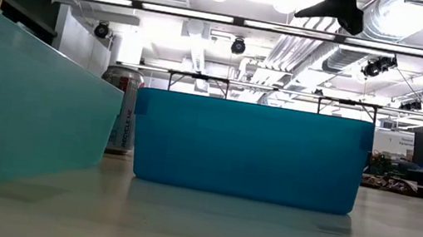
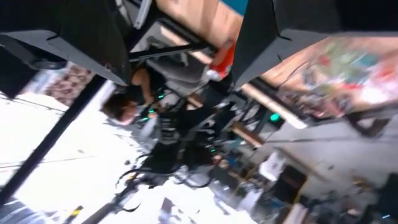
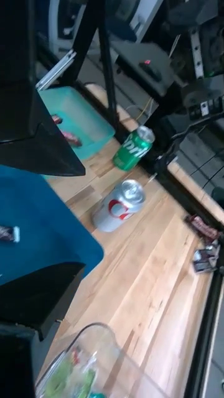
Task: Sort candy
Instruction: Put the brown-white chocolate into the blue bin
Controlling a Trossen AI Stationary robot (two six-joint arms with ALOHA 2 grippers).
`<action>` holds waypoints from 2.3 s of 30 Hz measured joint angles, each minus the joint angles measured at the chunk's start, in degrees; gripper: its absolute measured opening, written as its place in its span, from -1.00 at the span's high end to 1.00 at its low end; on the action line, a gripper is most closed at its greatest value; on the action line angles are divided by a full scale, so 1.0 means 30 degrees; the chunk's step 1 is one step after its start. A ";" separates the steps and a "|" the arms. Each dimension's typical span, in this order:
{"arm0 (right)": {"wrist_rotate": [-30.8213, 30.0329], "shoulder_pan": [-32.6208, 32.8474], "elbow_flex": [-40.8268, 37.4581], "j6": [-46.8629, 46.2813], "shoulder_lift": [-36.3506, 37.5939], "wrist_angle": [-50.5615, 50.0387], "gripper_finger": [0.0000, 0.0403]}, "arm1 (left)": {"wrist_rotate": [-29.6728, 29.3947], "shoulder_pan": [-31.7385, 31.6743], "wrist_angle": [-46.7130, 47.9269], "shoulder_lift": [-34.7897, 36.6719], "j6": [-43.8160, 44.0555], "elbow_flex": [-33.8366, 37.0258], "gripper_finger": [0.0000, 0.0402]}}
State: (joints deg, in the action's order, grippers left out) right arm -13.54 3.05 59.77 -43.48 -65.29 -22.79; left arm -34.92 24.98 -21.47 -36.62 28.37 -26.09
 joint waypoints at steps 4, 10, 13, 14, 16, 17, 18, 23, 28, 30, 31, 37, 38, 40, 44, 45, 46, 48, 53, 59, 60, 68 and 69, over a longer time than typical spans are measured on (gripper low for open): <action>-0.0001 0.0000 0.0000 0.0505 -0.0004 0.0986 -0.15 | 0.1109 -0.0618 -0.0901 0.0000 -0.0709 0.0000 -0.34; 0.0000 0.0000 0.0000 0.0801 0.0004 0.1570 -0.15 | 0.1619 -0.1394 -0.0811 -0.0029 -0.0695 0.0000 -0.34; -0.0004 0.0000 0.0000 0.0642 0.0004 0.1568 -0.15 | 0.1611 -0.1598 -0.0817 -0.0029 -0.0695 0.0000 -0.34; -0.0074 0.0000 0.0000 0.0434 0.0004 0.1561 -0.15 | 0.1611 -0.1626 -0.0811 -0.0036 -0.0695 0.0000 -0.34; -0.0693 0.0007 0.0000 -0.0105 0.0004 0.1498 -0.15 | 0.1611 -0.1693 -0.0811 -0.0029 -0.0695 0.0000 -0.34; -0.1190 0.0007 0.0000 -0.0387 0.0004 0.1372 -0.15 | 0.1611 -0.1707 -0.0811 -0.0029 -0.0690 0.0000 -0.34; -0.1760 0.0007 0.0000 -0.0656 0.0004 0.1182 -0.15 | 0.1611 -0.1707 -0.0804 -0.0032 -0.0695 0.0000 -0.34; -0.4899 -0.0545 0.0003 -0.2671 -0.0065 -0.0158 -0.15 | 0.1943 -0.1699 -0.0796 -0.0036 -0.0681 0.0000 -0.34; -0.5059 -0.3439 0.0434 -0.5672 -0.0228 -0.4084 -0.15 | 0.2063 -0.1699 -0.0779 -0.0036 -0.0317 0.0000 -0.34; -0.5138 -0.5301 0.0441 -0.6440 -0.0230 -0.6192 -0.15 | 0.2063 -0.1699 -0.0782 -0.0031 -0.0089 0.0000 -0.34; -0.5220 -0.6339 0.0412 -0.6681 -0.0242 -0.6942 -0.15 | 0.2054 -0.1699 -0.0781 -0.0036 0.0029 0.0000 -0.34; -0.4094 -1.2464 -0.0600 -0.7621 -0.0626 -0.8520 -0.15 | 0.0792 -0.1699 -0.0782 -0.0032 0.0813 0.0000 -0.34; -0.3594 -1.3204 -0.0926 -0.7703 -0.0688 -0.8120 -0.15 | 0.0444 -0.1699 -0.0785 -0.0033 0.0842 0.0000 -0.34; -0.2576 -1.4449 -0.1706 -0.7900 -0.0856 -0.7336 -0.15 | -0.0153 -0.1693 -0.0789 -0.0036 0.1008 0.0000 -0.34; -0.0913 -1.6001 -0.3463 -0.8838 -0.1145 -0.5844 -0.15 | -0.0329 -0.1699 -0.0789 -0.0036 0.1134 0.0000 -0.34; -0.0613 -1.6254 -0.3882 -0.8913 -0.1162 -0.5494 -0.15 | -0.0433 -0.1699 -0.0785 -0.0036 0.1031 -0.0003 -0.34; -0.0374 -1.6467 -0.4320 -0.9018 -0.1162 -0.5147 -0.15 | -0.0521 -0.1699 -0.0789 -0.0029 0.1017 -0.0007 -0.34; -0.0019 -1.6669 -0.5044 -0.9430 -0.1162 -0.4825 -0.15 | -0.0552 -0.1699 -0.0789 -0.0029 0.1016 -0.0007 -0.34; 0.0487 -1.6706 -0.6252 -1.0727 -0.1166 -0.4603 -0.15 | -0.0560 -0.1696 -0.0789 -0.0022 0.1017 -0.0015 -0.34; 0.1911 -1.6706 -0.6103 -1.1366 -0.2535 -0.4584 -0.15 | -0.0511 -0.1692 -0.0789 -0.0022 0.1055 -0.0015 -0.34; 0.1981 -1.6706 -0.5953 -1.1366 -0.2900 -0.4559 -0.15 | -0.0431 -0.1692 -0.0789 -0.0022 0.1195 -0.0015 -0.34; 0.3200 -1.6572 -0.5450 -1.2089 -0.6449 -0.4766 -0.15 | 0.0402 -0.1692 -0.0789 -0.0022 0.1469 -0.0015 -0.34; 0.3365 -1.6495 -0.5450 -1.2272 -0.6833 -0.4588 -0.15 | 0.0409 -0.1692 -0.0782 -0.0022 0.1469 -0.0015 -0.34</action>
State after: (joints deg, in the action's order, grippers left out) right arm -3.45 -46.44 43.42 -80.30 -85.79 -36.55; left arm -33.69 19.90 -23.81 -36.69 32.77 -26.13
